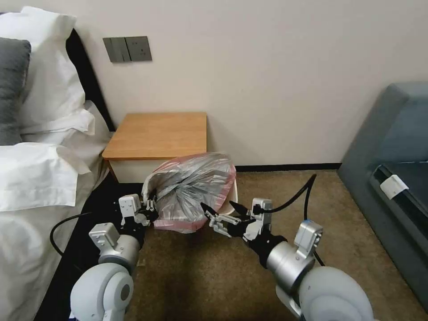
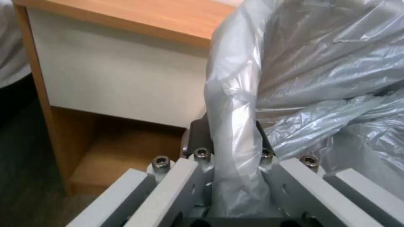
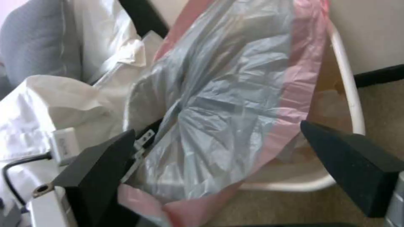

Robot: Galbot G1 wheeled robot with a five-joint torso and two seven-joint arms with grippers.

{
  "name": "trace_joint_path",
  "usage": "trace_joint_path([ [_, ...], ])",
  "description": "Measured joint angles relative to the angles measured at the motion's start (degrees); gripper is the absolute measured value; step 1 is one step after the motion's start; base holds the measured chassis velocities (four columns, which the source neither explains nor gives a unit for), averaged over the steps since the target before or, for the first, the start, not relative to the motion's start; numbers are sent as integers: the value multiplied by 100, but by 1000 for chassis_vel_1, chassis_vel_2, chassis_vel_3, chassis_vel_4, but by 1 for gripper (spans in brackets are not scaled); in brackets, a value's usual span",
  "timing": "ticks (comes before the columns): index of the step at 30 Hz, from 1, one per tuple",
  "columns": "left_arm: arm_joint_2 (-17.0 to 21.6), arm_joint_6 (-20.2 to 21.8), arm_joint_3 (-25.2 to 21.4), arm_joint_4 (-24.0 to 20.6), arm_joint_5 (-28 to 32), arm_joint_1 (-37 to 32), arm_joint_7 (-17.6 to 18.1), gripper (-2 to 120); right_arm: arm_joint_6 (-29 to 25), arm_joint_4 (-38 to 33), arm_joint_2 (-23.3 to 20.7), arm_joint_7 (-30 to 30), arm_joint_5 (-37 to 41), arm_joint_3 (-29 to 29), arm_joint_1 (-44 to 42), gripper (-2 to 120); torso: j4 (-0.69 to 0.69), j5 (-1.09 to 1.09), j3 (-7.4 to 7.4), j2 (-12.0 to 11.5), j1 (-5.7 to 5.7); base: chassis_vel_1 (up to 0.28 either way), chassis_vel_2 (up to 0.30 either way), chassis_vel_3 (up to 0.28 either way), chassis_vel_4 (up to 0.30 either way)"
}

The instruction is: Pick up the garbage bag from the table and place it over the trash can.

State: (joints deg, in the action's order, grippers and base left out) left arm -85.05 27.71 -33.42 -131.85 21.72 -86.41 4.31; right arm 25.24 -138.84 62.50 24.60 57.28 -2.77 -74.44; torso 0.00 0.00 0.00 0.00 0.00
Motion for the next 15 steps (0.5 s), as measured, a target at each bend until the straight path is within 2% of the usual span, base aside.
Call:
trace_joint_path([
  [15, -26, 32, 18, -220, -75, -284, -5, 3, 29, 582, 208, -3, -55, 53, 343, 100, 0, 0, 0, 0, 0, 0, 0, 0, 0],
])
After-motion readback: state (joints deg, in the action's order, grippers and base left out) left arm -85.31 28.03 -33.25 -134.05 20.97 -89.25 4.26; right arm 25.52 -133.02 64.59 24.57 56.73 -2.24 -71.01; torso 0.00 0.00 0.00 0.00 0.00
